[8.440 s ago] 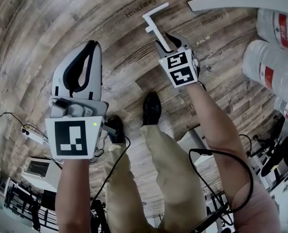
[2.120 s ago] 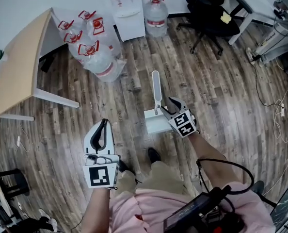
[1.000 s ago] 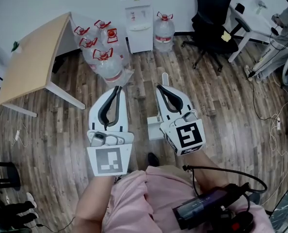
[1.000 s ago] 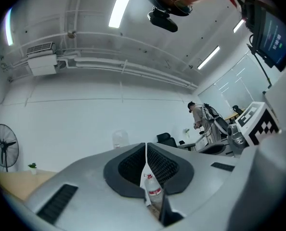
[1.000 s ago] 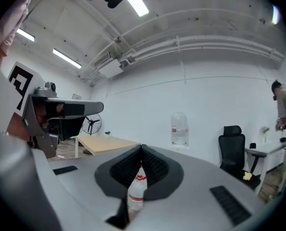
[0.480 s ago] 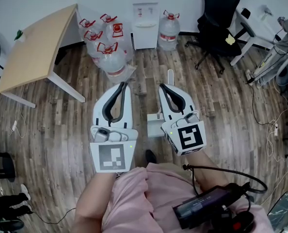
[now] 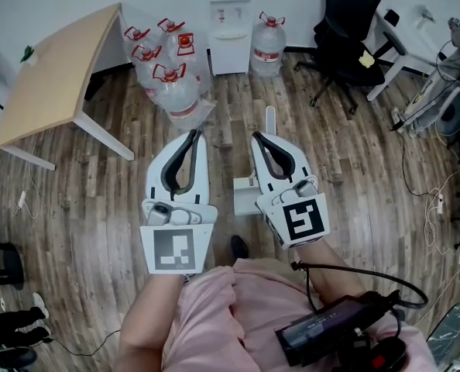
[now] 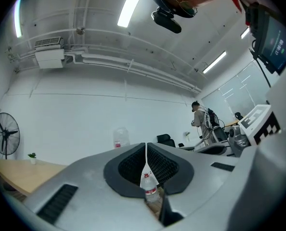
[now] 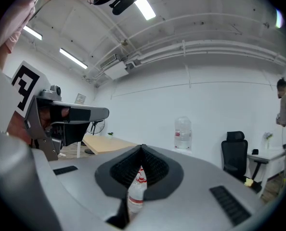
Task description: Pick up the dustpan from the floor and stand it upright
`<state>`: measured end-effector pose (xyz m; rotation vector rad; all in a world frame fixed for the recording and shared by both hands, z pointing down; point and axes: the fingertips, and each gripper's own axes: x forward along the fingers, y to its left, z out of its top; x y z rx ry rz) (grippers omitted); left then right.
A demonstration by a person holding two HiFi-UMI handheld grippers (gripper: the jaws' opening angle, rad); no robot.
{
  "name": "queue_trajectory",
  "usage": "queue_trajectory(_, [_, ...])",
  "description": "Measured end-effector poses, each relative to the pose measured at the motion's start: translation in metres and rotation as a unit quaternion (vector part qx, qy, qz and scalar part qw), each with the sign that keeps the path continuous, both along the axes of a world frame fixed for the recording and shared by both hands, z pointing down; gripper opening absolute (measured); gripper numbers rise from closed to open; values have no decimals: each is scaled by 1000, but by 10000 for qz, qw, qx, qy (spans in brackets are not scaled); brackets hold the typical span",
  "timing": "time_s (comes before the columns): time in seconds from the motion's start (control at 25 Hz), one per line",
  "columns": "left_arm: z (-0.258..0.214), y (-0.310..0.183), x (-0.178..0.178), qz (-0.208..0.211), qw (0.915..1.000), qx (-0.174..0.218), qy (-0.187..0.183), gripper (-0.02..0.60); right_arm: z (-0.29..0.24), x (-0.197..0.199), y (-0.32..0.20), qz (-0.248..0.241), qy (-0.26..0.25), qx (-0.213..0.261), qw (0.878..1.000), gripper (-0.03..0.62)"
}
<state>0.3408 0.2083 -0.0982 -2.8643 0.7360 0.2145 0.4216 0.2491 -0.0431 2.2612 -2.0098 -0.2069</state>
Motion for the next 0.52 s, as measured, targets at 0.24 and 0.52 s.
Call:
queue_trajectory(0.24, [0, 1, 2, -12, 10000, 22, -52, 20, 0, 2, 2, -31, -44, 6, 10000, 2])
queue_trajectory(0.52, [1, 7, 5, 31, 9998, 112, -175, 20, -2, 1, 3, -62, -70, 36, 9999, 1])
